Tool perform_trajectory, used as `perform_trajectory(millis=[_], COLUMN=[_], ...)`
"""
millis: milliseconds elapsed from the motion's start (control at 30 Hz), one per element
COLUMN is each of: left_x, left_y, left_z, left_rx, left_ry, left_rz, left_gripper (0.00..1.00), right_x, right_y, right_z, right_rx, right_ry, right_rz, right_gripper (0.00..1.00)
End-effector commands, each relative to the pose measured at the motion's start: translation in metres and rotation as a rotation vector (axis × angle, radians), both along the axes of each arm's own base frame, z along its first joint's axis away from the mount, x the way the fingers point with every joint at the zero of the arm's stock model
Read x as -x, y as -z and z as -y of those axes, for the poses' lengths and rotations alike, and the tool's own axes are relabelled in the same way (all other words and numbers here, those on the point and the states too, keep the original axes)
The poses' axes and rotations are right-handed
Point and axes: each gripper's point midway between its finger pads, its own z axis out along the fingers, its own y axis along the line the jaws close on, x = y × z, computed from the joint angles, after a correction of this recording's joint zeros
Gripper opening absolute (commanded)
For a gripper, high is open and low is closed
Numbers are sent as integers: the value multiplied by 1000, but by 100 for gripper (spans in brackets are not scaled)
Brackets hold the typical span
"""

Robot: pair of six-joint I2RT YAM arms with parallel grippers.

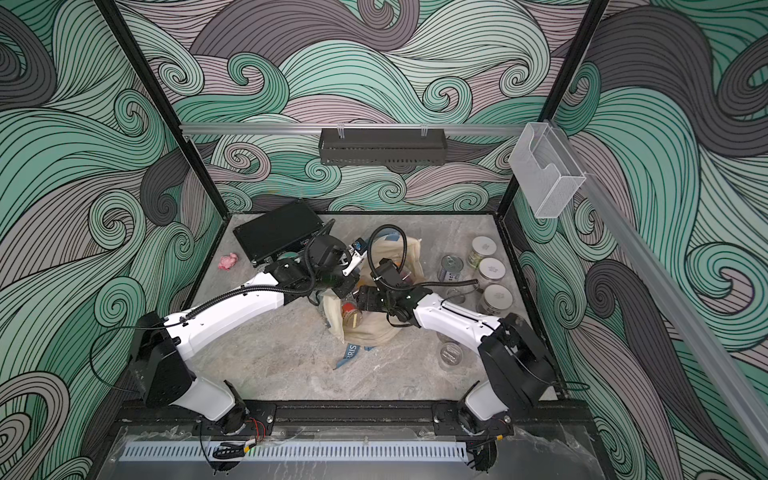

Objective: Take out the seed jars from the canvas bag
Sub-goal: Pick up the seed jar from the canvas bag.

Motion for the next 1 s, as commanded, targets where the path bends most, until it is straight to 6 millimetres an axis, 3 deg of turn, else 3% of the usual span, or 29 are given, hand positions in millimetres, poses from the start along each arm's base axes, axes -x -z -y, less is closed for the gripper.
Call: perform_trajectory(millis=[0,167,500,967], left_x=[-2,-3,-5,-6], left_y=[-6,-6,-9,-8], left_z=[5,4,2,2], left_rx=[18,16,21,23], left_ry=[-5,-12,-20,-15], left_rz=[11,15,19,15], left_gripper=[0,0,0,0], right_x=[-10,-8,-2,24], right_y=[3,16,41,6], right_z=[-3,-14,-11,-27], right_rx=[70,63,95,-119], right_ry=[-83,-137,-135,-105], right_rz=[59,28,-42,-160], right_gripper=[88,85,85,84])
